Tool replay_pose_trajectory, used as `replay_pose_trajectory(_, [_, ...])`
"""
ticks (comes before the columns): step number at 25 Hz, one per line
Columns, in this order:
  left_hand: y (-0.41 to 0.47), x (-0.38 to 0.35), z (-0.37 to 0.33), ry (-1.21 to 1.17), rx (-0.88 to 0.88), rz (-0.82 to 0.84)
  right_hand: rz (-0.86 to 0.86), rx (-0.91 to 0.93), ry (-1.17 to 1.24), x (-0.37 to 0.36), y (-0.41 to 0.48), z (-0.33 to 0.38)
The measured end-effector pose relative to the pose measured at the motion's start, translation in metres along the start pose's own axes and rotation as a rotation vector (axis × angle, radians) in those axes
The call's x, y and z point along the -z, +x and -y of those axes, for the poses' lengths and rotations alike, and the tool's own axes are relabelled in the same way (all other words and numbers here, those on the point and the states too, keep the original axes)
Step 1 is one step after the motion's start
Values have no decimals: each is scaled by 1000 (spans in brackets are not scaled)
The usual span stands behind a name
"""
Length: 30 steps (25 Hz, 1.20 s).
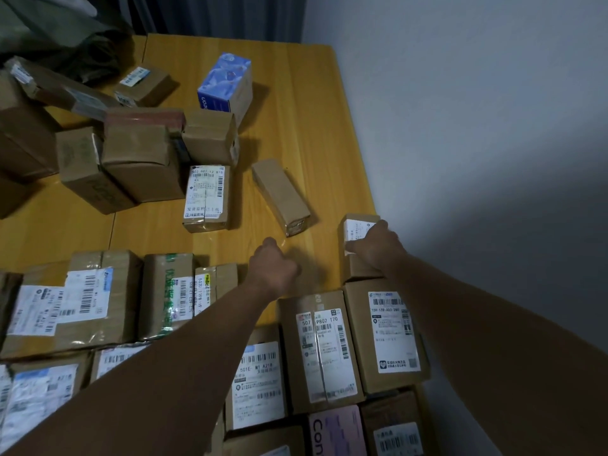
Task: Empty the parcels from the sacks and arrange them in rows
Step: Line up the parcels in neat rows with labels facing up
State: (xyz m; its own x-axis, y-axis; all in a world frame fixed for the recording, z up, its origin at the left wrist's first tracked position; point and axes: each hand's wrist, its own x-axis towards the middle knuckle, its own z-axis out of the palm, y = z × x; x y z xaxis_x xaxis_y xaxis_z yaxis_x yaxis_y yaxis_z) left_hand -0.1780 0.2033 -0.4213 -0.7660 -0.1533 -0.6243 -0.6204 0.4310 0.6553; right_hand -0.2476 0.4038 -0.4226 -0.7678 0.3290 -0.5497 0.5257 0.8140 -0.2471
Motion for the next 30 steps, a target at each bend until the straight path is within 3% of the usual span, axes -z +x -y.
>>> replay_pose_trajectory(8, [1, 0, 9, 40, 15, 8, -131, 14, -132, -20, 1, -15])
replay_pose_trajectory(19, [-1, -3, 9, 35, 19, 11, -56, 12, -116, -6, -4, -15])
replay_pose_trajectory(25, [1, 8, 13, 40, 8, -18, -424, 397, -326, 0, -27, 23])
replay_pose_trajectory(30, [1, 29, 23, 24, 14, -63, -158, 530, -147, -31, -29, 76])
